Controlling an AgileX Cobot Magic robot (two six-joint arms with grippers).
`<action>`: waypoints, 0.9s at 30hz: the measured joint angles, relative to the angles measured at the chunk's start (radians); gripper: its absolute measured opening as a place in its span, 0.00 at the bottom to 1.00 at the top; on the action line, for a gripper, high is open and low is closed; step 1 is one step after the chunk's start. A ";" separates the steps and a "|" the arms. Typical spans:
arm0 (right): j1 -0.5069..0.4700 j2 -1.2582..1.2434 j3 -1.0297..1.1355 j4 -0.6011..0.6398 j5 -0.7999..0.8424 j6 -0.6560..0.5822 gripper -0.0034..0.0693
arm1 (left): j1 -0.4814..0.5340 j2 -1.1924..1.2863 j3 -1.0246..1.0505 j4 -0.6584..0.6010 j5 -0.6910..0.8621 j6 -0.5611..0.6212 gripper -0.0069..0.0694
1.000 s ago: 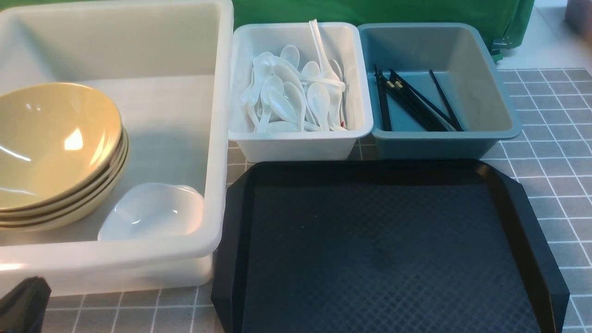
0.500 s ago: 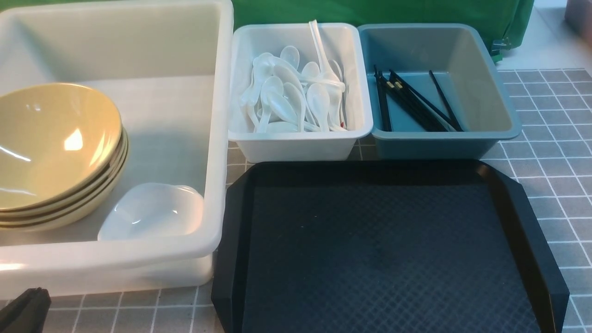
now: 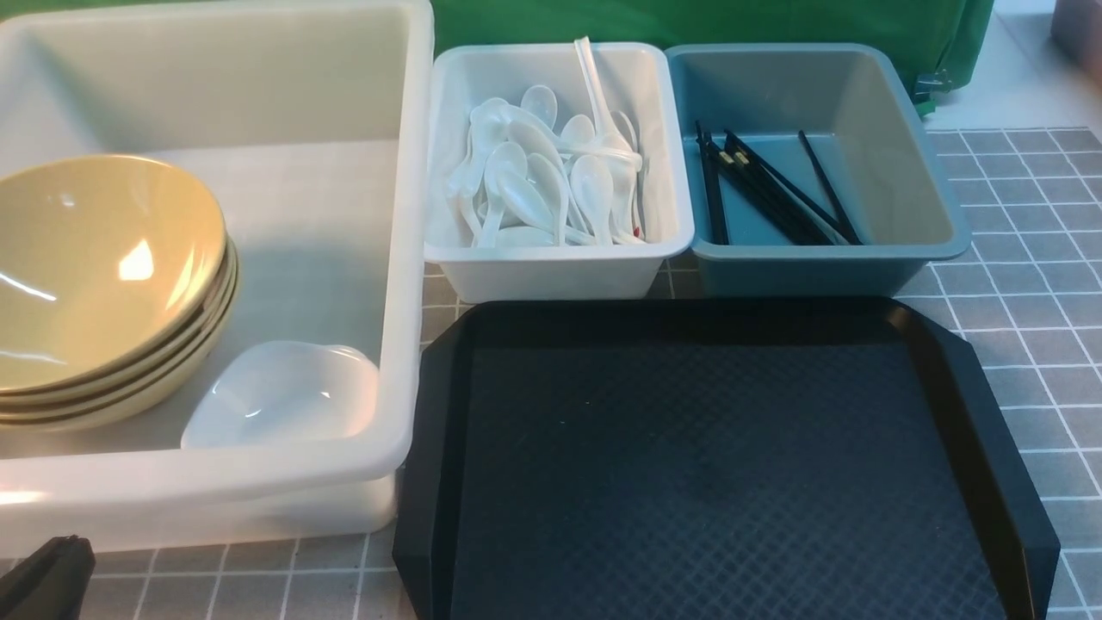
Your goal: On grey table put chopsticks spoon bowls plates into blue grey white boxes.
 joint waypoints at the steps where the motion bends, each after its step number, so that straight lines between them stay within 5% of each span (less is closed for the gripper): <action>1: 0.000 0.000 0.000 0.000 0.000 0.000 0.19 | 0.000 0.000 0.000 -0.001 0.000 0.000 0.08; 27: 0.000 0.000 0.000 0.000 0.000 0.000 0.23 | 0.000 0.000 0.000 -0.001 0.000 0.003 0.08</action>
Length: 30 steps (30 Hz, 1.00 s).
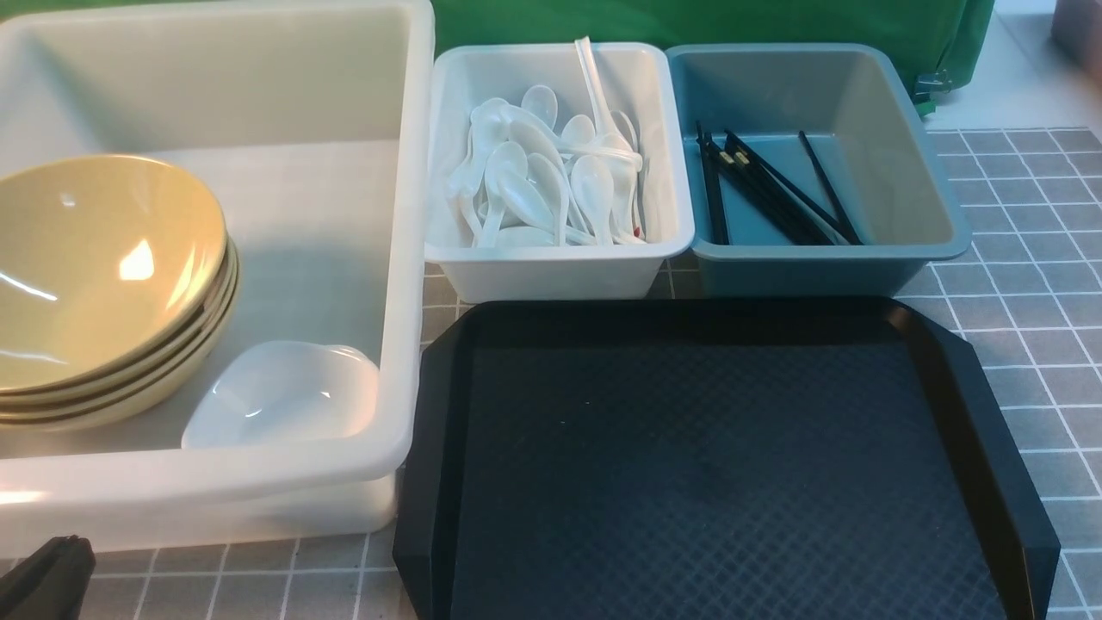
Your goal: On grey table put chopsticks spoon bowls plates into blue grey white boxes.
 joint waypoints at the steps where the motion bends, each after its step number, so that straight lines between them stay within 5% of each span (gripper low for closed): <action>1: 0.000 0.000 0.000 0.000 0.000 0.000 0.23 | 0.000 0.000 0.000 0.000 0.000 0.000 0.08; 30: 0.000 0.000 0.000 0.000 0.000 0.000 0.26 | 0.000 0.000 0.000 0.000 -0.001 -0.004 0.08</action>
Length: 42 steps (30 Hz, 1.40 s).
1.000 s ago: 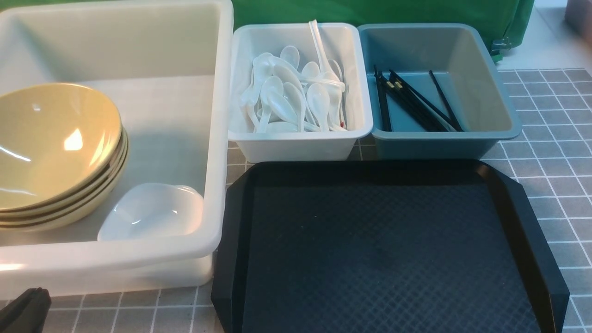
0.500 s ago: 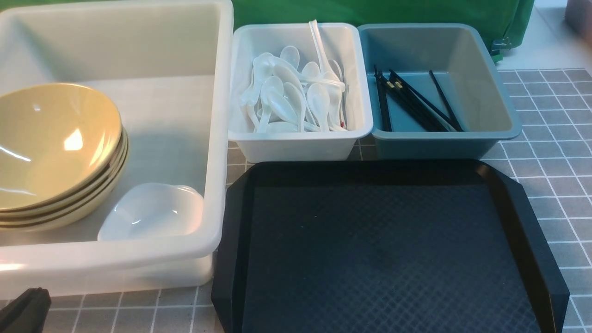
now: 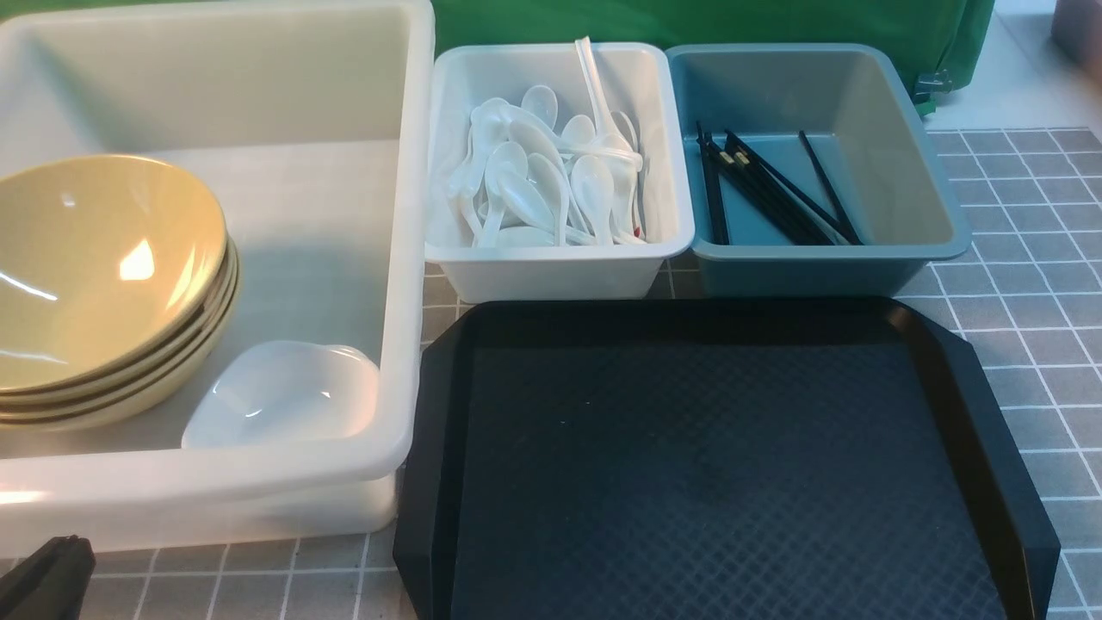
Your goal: On grey table put chopsticks spoon bowls plates into blue grey white boxes.
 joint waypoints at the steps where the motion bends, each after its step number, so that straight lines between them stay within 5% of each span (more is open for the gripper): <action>1: 0.000 0.000 0.000 0.000 0.000 0.000 0.26 | 0.000 0.000 0.000 0.000 0.000 0.000 0.08; 42: 0.000 0.000 0.000 0.000 0.000 0.000 0.29 | 0.000 0.000 0.000 0.000 0.000 -0.001 0.08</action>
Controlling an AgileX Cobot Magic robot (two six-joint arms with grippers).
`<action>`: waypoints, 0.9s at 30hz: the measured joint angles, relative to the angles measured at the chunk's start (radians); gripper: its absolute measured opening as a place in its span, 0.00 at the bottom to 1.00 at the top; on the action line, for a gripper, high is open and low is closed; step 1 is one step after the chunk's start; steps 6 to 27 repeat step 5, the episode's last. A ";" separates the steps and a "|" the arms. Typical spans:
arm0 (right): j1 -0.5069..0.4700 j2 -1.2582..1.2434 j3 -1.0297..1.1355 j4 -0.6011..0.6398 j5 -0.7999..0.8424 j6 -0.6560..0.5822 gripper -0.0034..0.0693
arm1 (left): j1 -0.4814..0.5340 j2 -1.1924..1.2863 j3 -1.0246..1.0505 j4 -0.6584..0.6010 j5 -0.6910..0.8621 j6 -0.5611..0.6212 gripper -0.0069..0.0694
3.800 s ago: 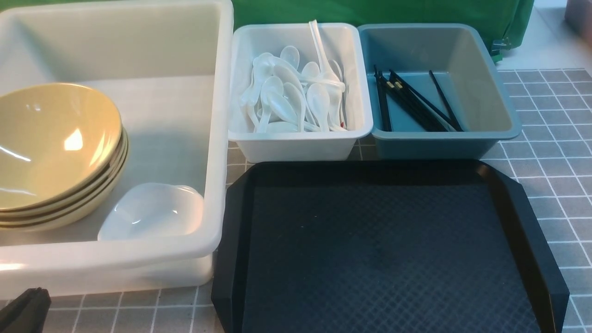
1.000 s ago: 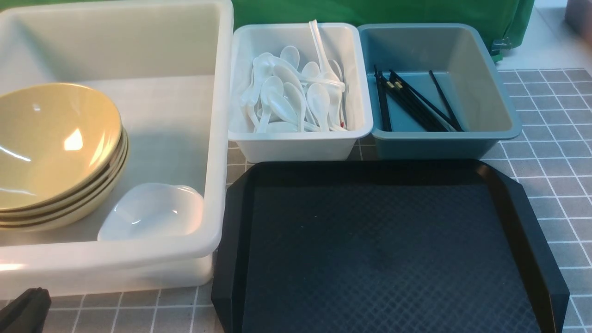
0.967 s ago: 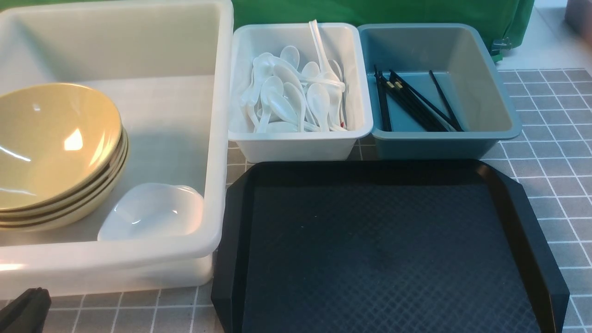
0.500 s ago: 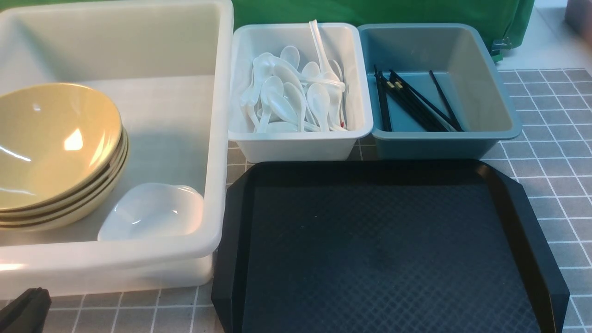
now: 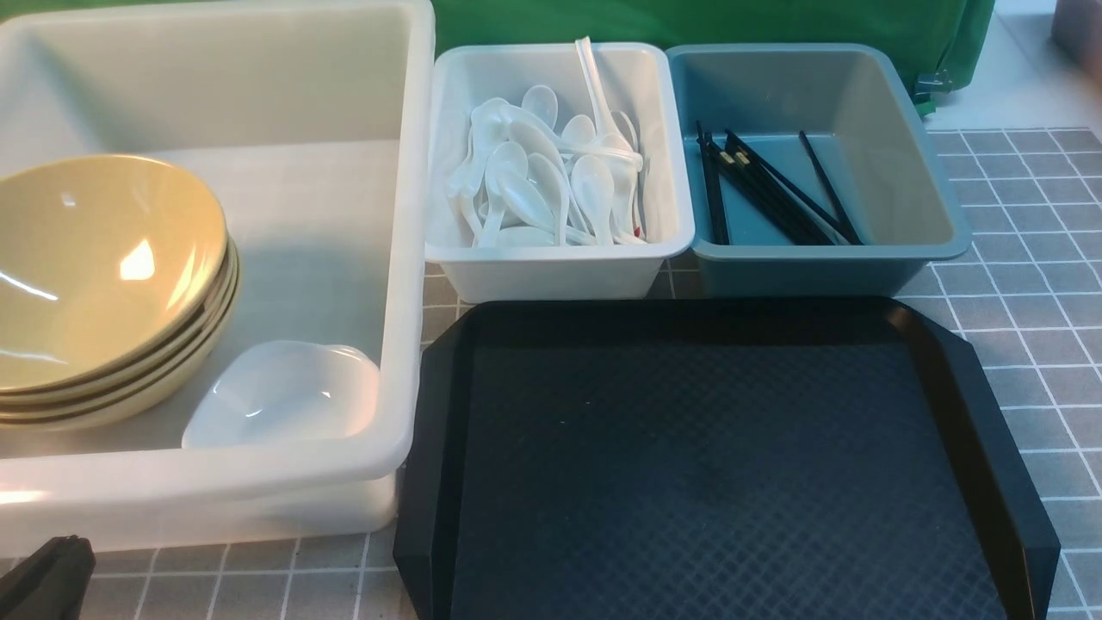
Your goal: On grey table put chopsticks spoon bowls plates into blue grey white boxes.
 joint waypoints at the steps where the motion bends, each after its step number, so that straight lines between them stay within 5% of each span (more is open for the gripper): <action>1: 0.000 0.000 0.000 0.000 0.000 0.000 0.29 | 0.000 0.000 0.000 0.000 0.000 0.000 0.08; 27: 0.000 0.000 0.000 0.000 0.000 0.000 0.29 | 0.000 0.000 0.000 0.000 0.000 0.000 0.08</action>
